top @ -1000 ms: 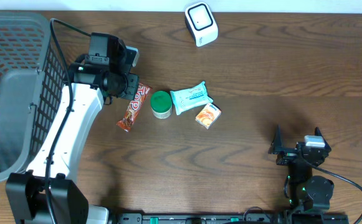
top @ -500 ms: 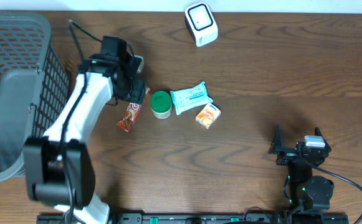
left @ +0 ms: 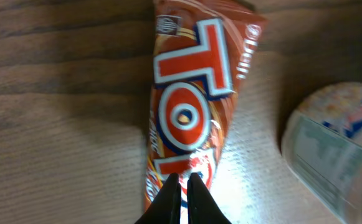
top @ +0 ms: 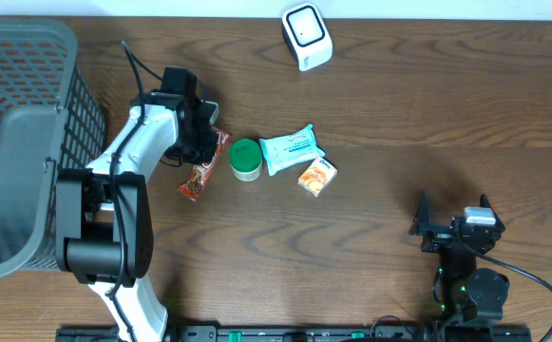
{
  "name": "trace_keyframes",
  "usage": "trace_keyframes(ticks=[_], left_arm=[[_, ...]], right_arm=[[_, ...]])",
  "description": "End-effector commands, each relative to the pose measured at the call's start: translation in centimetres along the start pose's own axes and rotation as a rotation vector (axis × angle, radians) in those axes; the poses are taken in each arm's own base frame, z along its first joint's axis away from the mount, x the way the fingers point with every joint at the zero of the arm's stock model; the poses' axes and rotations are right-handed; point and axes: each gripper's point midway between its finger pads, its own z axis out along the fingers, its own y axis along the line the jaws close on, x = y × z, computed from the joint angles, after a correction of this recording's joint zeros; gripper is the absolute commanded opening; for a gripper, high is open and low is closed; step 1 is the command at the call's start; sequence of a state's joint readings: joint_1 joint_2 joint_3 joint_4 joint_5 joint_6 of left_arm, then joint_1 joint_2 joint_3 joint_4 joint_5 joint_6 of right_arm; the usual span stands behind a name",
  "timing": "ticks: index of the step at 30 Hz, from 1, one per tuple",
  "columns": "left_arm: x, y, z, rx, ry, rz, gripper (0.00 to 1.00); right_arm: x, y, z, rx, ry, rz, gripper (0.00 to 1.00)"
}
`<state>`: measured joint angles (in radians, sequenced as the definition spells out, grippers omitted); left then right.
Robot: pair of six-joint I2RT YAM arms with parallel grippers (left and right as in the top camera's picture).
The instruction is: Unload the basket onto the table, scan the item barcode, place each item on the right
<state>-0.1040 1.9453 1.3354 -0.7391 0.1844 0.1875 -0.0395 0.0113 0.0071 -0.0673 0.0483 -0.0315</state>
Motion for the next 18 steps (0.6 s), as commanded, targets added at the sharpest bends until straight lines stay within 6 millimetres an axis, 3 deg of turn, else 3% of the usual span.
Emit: trace_keyframes(ticks=[1, 4, 5, 8, 12, 15, 18], left_arm=[[0.51, 0.5, 1.05, 0.0, 0.027, -0.055, 0.07], [0.57, 0.49, 1.1, 0.001, 0.03, -0.055, 0.07], [0.58, 0.49, 1.1, 0.001, 0.031, -0.055, 0.12], [0.66, 0.48, 1.09, 0.001, 0.034, -0.054, 0.42], [0.69, 0.47, 1.09, 0.002, 0.035, -0.054, 0.72], [0.65, 0.48, 1.09, 0.002, 0.034, -0.032, 0.88], [0.72, 0.44, 1.29, 0.003, 0.038, -0.015, 0.93]], right_arm=[[0.05, 0.1, -0.02, -0.003, 0.0, -0.008, 0.99], [0.05, 0.11, -0.02, -0.004, 0.0, -0.008, 0.99], [0.05, 0.1, -0.02, -0.003, 0.0, -0.008, 0.99], [0.05, 0.1, -0.02, -0.003, 0.0, -0.008, 0.99], [0.05, 0.11, -0.02, -0.004, 0.0, -0.008, 0.99], [0.05, 0.1, -0.02, -0.003, 0.0, -0.008, 0.99], [0.05, 0.1, -0.02, -0.003, 0.0, -0.008, 0.99]])
